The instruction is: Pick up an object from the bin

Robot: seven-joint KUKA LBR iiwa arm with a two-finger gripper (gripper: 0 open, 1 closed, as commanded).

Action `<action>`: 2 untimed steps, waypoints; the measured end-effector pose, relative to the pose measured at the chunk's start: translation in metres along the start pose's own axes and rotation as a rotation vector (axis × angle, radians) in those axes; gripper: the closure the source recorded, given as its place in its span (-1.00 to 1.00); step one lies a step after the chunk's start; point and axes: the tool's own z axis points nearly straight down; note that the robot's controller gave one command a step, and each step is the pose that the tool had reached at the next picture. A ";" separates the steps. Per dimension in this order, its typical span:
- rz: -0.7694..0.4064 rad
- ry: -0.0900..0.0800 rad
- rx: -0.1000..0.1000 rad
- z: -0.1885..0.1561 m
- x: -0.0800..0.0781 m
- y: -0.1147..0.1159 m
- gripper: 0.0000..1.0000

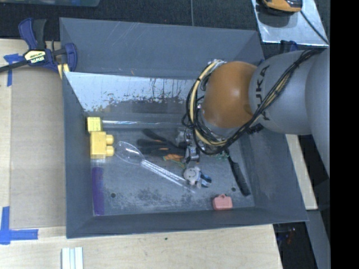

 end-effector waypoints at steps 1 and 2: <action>0.000 0.000 0.000 0.000 0.000 0.000 1.00; 0.001 -0.005 0.000 -0.007 -0.001 0.000 1.00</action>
Offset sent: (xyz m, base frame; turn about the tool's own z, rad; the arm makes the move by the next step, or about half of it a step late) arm 0.0001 0.0000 0.0113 -0.0001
